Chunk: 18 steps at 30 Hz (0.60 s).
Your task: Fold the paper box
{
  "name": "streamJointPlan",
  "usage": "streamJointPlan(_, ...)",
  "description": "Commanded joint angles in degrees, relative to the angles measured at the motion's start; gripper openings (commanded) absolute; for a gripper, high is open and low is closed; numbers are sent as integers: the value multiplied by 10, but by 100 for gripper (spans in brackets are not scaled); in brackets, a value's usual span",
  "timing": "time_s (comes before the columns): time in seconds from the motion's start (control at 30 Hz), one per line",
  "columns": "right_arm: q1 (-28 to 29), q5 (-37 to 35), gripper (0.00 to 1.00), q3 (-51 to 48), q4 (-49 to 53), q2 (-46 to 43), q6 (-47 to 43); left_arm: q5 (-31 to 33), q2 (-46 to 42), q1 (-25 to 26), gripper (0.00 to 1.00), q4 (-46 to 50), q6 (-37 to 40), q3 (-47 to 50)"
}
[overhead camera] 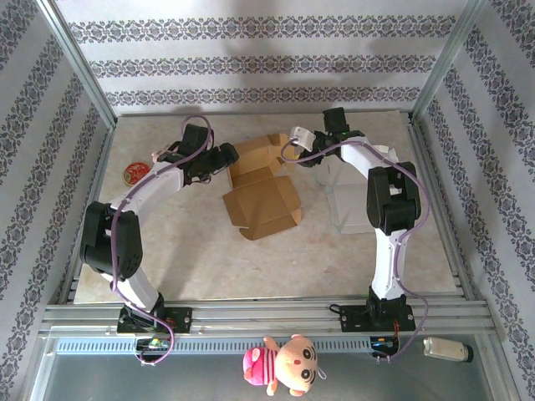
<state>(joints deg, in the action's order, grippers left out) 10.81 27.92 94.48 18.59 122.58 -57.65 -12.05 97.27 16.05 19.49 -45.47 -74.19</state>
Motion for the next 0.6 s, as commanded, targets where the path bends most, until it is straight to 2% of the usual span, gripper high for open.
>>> streamJointPlan(0.0,11,26,56,19,27,15,-57,-20,22,-3,79,-13,15,-15)
streamJointPlan(0.17,19,74,54,28,26,20,-73,-22,37,-4,71,-12,32,-17)
streamJointPlan(0.37,26,78,56,44,16,30,-96,-28,32,-4,65,-15,44,-17)
streamJointPlan(0.43,23,73,57,41,11,25,-104,-33,5,-3,65,-26,44,-5)
streamJointPlan(0.57,8,111,61,8,2,-7,-143,0,-96,-3,78,-90,29,61)
